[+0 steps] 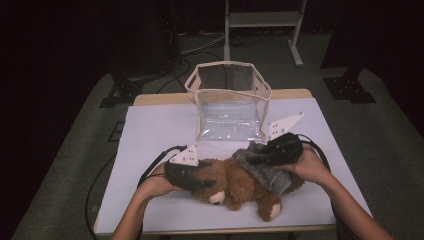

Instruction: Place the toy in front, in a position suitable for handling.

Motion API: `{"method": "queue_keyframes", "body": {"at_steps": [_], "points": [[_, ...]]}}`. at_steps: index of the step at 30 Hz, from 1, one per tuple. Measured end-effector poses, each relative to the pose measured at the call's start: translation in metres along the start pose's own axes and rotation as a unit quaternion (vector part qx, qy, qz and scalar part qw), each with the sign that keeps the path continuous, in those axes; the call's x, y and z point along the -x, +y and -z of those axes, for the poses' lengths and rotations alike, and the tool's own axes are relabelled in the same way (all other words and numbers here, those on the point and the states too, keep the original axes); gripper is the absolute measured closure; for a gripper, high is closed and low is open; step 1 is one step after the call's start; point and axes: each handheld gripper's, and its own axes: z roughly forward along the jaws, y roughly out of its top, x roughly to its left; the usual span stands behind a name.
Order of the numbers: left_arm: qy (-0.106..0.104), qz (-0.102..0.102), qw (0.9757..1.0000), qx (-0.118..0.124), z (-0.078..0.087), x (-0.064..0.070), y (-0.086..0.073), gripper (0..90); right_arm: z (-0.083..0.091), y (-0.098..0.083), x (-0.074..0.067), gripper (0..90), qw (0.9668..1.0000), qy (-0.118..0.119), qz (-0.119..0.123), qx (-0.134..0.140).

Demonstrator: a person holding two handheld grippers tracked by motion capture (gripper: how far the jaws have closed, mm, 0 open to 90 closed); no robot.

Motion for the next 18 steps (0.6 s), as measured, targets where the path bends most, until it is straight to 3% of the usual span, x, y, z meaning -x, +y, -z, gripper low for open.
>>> {"method": "queue_keyframes", "body": {"at_steps": [3, 5, 8, 12, 14, 18], "points": [[0.001, -0.002, 1.0000, 0.001, 0.001, 0.003, -0.001, 44.1, 0.000, -0.004, 0.015, 78.9, 0.9996, -0.009, -0.027, -0.002], [0.000, -0.001, 1.0000, 0.005, 0.002, 0.003, -0.002, 43.3, -0.007, -0.009, 0.017, 78.9, 0.9993, 0.002, -0.034, -0.013], [-0.002, 0.005, 0.9999, 0.010, 0.003, 0.002, -0.002, 35.4, -0.023, -0.021, 0.008, 79.1, 0.9989, 0.020, -0.038, -0.020], [0.008, 0.016, 0.9998, 0.003, 0.001, 0.000, 0.005, 18.1, -0.021, -0.027, -0.004, 79.3, 0.9992, 0.020, -0.034, -0.009], [0.004, 0.007, 0.9999, -0.007, -0.002, 0.001, 0.008, 15.5, -0.020, -0.028, -0.010, 79.3, 0.9993, 0.022, -0.028, -0.008], [-0.003, 0.012, 0.9998, -0.015, -0.007, 0.002, 0.009, 10.4, -0.019, -0.030, -0.022, 79.3, 0.9994, 0.028, -0.016, -0.009]]}}
